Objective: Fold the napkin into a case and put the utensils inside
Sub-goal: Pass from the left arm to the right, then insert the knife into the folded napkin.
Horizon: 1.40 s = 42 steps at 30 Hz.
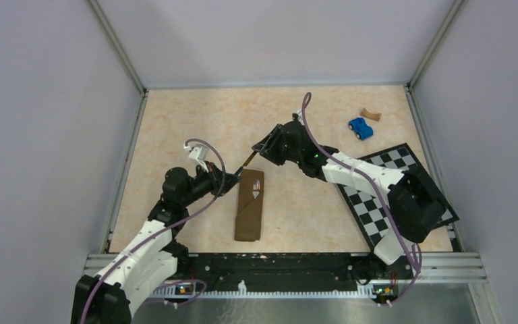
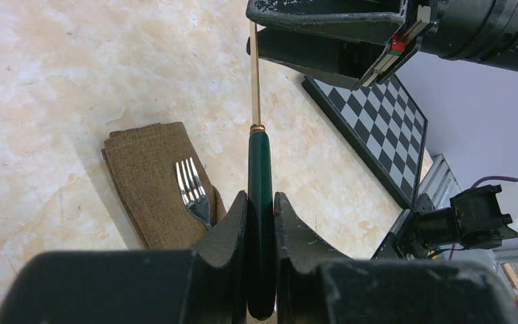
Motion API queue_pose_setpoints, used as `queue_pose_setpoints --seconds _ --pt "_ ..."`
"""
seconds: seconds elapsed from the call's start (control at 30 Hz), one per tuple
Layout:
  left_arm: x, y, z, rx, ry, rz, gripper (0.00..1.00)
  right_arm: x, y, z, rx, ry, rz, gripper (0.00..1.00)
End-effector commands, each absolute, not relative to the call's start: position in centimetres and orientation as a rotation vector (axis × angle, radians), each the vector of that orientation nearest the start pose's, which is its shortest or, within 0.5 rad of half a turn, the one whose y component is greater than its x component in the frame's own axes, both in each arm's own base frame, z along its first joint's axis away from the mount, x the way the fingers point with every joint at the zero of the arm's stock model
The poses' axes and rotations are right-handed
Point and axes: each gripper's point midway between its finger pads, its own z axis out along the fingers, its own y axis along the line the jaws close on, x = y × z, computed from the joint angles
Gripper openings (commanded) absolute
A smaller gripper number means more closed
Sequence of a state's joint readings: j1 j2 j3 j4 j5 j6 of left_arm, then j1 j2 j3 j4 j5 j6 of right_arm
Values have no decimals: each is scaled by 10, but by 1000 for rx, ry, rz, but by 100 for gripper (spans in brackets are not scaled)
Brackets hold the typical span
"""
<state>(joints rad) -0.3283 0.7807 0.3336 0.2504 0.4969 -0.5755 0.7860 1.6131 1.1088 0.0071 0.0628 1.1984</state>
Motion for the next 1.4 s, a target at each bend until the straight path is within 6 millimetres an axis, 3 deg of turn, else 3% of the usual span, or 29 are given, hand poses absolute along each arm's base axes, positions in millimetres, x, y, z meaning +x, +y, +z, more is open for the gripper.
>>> queue_pose_setpoints --seconds 0.0,0.23,0.33,0.4,0.5,0.63,0.73,0.83,0.97,1.37 --pt "241 -191 187 167 1786 -1079 0 326 387 202 502 2182 1181 39" --pt "241 -188 183 151 1797 -1064 0 324 394 202 526 2194 1198 22" --pt "240 -187 180 130 1816 -1067 1 324 397 198 534 2206 1193 10" --pt "240 -183 173 51 1873 -1062 21 326 395 191 529 2231 1145 1" --pt "236 -171 152 -120 2010 -1014 53 335 387 183 490 2245 1007 0" --pt "218 -147 116 -438 2234 -888 68 348 382 170 427 2282 839 0" --pt "193 -146 100 -551 2380 -890 75 356 384 161 361 2295 751 0" --pt "167 -157 88 -559 2519 -977 72 361 381 152 290 2309 620 0" --pt "140 -171 77 -484 2656 -1108 59 364 382 145 223 2312 528 0" --pt "116 -174 60 -342 2823 -1112 50 348 392 122 106 2358 417 0"
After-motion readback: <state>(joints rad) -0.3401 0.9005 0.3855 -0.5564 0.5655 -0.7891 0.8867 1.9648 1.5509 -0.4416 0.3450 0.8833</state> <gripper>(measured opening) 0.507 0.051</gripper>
